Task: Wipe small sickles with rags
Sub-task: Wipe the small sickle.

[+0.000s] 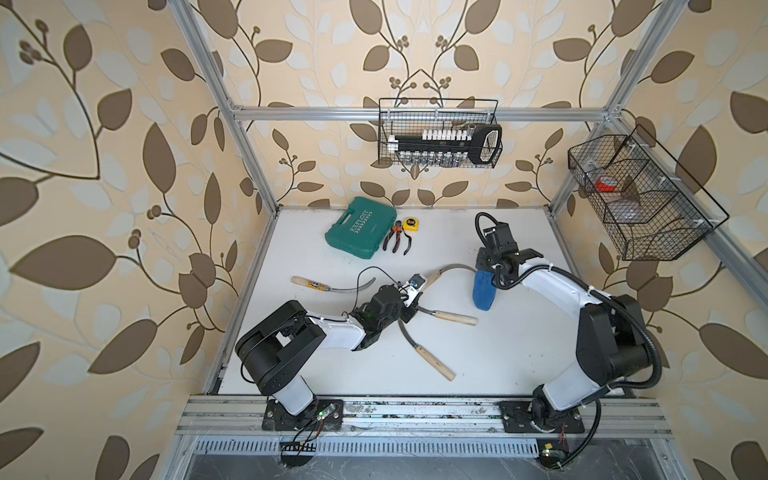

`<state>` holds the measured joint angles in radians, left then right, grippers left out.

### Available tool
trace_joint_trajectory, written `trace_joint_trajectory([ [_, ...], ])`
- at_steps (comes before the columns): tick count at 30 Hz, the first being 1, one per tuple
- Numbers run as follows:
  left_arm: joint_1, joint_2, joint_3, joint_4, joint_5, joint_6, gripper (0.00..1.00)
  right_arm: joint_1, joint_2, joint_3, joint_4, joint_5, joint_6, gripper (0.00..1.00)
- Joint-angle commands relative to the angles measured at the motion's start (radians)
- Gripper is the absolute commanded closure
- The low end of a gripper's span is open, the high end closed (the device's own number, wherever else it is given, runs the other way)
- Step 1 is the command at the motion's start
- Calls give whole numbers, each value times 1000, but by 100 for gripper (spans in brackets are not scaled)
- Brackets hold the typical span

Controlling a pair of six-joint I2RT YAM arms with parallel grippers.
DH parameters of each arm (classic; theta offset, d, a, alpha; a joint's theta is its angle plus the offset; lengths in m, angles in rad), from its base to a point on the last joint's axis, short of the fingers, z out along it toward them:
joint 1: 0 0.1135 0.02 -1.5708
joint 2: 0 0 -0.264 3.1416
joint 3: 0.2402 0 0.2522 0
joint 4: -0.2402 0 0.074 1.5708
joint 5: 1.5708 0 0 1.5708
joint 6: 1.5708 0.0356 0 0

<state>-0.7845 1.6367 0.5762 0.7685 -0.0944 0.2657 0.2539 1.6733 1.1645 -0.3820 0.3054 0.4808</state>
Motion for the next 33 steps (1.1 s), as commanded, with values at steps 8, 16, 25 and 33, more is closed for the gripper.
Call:
trace_joint_trajectory([
  [8,-62,13,-24,162,-84,121,100,-23,281,222,-85,-48,-43,100],
  [16,-62,15,-31,177,-67,130,100,-17,329,237,-25,-221,-83,100],
  [25,-64,4,-40,182,-74,124,100,87,298,211,21,-345,-123,100],
  [33,-64,8,-39,194,-98,123,100,186,235,166,43,-383,-150,100],
])
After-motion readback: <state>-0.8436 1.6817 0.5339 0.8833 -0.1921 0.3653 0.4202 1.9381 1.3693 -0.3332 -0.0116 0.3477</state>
